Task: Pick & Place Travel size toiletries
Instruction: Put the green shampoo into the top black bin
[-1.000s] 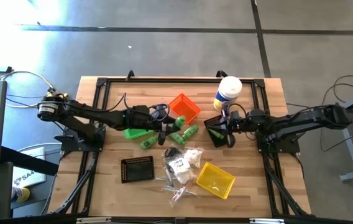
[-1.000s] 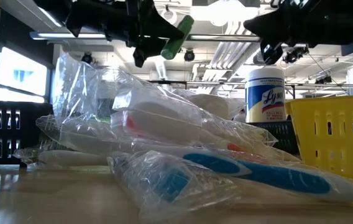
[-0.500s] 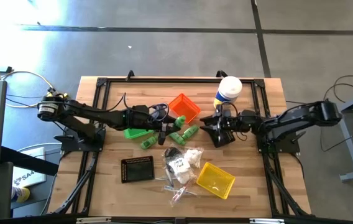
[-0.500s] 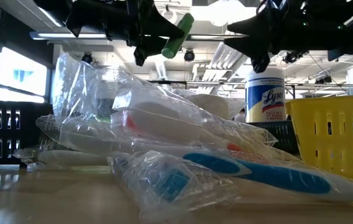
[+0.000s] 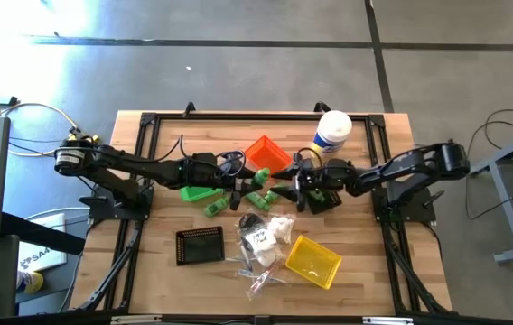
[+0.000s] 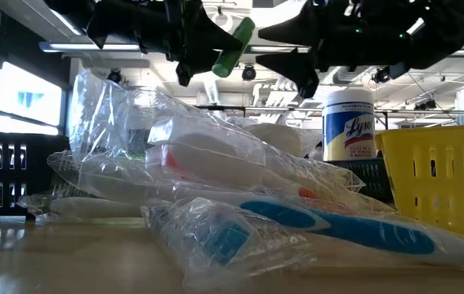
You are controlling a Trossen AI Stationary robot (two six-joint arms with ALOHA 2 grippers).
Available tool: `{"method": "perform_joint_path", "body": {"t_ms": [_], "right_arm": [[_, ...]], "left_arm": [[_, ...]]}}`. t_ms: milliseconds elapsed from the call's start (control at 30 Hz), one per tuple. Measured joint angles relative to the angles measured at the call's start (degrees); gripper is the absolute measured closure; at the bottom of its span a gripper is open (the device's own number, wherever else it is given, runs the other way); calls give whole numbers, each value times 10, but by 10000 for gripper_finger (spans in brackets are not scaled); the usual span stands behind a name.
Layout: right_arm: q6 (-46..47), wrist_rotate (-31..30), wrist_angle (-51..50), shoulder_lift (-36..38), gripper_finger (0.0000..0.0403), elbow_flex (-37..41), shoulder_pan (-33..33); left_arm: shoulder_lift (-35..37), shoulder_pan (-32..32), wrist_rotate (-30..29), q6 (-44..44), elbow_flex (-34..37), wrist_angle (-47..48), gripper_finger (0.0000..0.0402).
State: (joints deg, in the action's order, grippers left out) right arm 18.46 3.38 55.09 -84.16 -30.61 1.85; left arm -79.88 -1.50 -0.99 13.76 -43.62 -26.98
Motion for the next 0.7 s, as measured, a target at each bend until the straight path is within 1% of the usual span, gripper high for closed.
{"method": "perform_joint_path", "body": {"t_ms": [133,200,267,400,567,700], "right_arm": [[1,-1,0,-25,172,-26,0],[10,8,0,-35,171,-37,0],[10,26,0,-44,167,-48,0],[8,26,-2,-55,154,-66,0],[-4,23,-7,-63,151,-85,0],[-7,-1,-17,-63,151,-94,0]], "left_arm": [[0,0,0,0,0,1,227],[0,0,0,0,0,2,227],[0,0,0,0,0,3,227],[0,0,0,0,0,4,227],[0,0,1,0,-1,4,227],[0,0,-2,0,-1,6,227]]}}
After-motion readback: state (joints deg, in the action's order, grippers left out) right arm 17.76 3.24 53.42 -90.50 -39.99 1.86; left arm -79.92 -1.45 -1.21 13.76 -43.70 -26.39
